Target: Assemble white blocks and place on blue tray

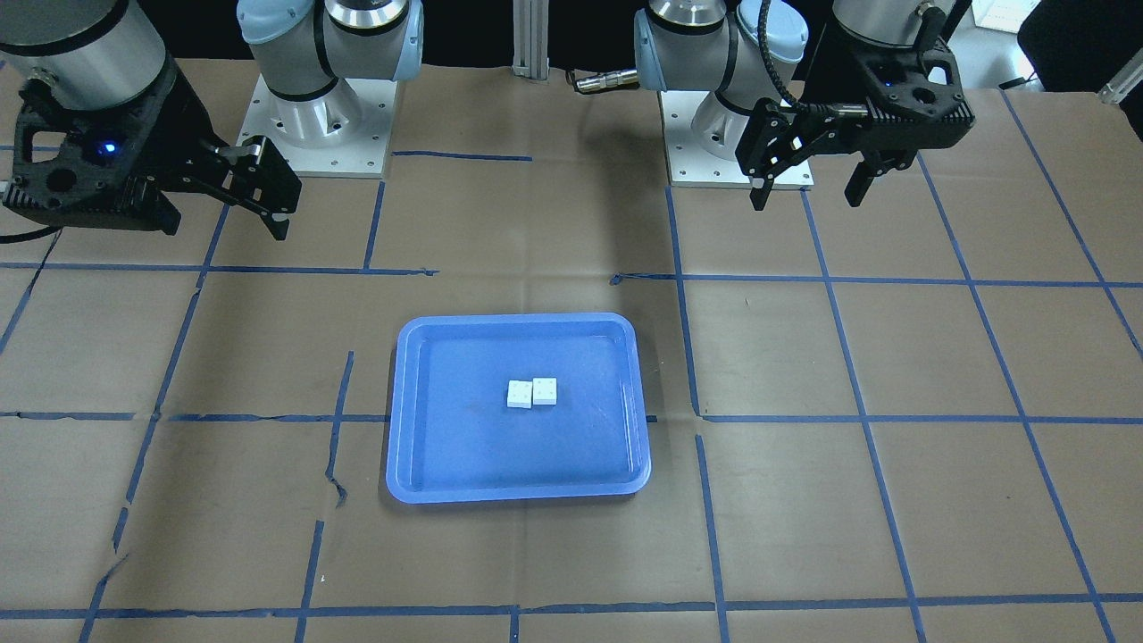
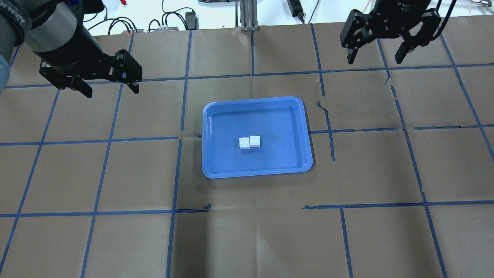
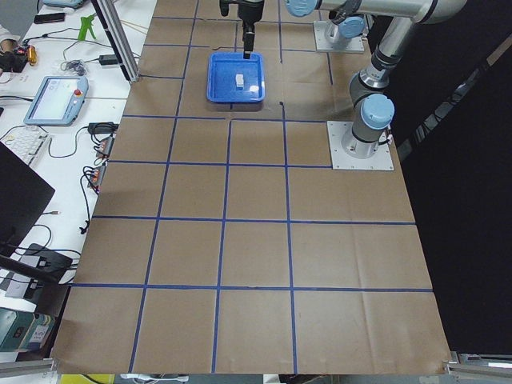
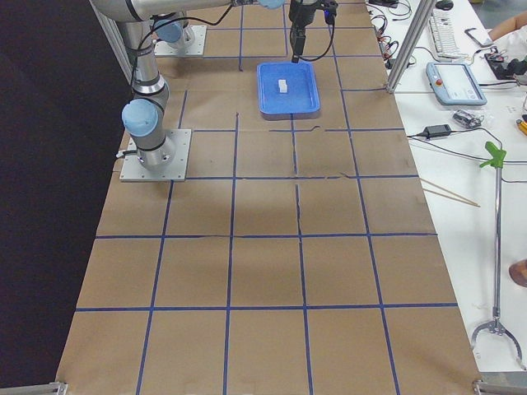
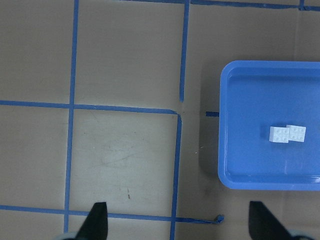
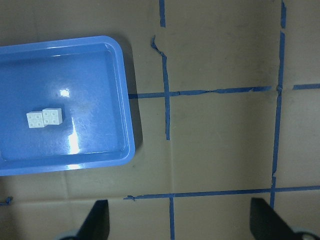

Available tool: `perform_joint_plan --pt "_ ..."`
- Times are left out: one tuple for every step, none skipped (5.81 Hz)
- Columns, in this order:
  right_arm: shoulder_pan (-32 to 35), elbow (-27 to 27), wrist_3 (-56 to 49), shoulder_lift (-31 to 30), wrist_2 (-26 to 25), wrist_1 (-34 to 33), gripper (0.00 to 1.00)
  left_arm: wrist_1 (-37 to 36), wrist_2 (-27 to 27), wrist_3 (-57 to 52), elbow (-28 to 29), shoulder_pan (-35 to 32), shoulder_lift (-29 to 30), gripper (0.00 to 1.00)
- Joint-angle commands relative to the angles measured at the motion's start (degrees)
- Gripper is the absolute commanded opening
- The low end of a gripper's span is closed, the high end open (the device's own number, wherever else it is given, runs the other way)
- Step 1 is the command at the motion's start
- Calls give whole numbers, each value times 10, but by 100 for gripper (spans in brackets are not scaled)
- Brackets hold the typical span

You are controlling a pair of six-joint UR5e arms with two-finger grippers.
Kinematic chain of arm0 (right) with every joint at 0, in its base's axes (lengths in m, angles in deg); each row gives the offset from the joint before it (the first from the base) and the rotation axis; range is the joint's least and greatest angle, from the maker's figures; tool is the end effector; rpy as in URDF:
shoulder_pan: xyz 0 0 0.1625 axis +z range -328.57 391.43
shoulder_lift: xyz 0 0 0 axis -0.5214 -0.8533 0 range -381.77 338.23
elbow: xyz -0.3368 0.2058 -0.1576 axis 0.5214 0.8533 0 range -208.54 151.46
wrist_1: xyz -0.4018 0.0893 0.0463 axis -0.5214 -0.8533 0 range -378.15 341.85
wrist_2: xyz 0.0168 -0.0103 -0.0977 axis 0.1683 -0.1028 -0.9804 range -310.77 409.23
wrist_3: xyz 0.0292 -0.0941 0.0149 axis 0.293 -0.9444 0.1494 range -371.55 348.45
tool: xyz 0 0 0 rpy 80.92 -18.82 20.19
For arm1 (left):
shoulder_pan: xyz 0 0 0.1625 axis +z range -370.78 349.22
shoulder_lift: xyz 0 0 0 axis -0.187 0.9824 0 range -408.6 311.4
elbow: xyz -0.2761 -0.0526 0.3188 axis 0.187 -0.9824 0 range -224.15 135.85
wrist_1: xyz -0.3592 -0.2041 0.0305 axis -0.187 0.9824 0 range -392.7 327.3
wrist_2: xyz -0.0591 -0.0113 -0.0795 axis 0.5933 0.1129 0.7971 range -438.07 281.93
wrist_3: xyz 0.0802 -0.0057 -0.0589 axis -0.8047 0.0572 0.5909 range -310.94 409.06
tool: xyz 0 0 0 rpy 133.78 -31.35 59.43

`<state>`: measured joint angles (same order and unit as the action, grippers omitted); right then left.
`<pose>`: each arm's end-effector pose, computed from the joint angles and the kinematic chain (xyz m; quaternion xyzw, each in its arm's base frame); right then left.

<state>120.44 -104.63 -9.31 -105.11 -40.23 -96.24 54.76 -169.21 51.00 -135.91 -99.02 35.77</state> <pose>0.1251 -0.5317 0.5267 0.0284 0.9988 0.0407 0.0043 -0.1173 -0.4637 0.5240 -0.0328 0.9978 -0.0559 0.0098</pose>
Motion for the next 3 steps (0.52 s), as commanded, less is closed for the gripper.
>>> perform_joint_plan --pt "-1 -57 6 -28 1 -10 100 0 0 0 0 0 0 99" --pt "-1 -57 6 -29 0 -15 100 0 0 0 0 0 0 99" --pt "-1 -57 7 -29 0 -15 100 0 0 0 0 0 0 99"
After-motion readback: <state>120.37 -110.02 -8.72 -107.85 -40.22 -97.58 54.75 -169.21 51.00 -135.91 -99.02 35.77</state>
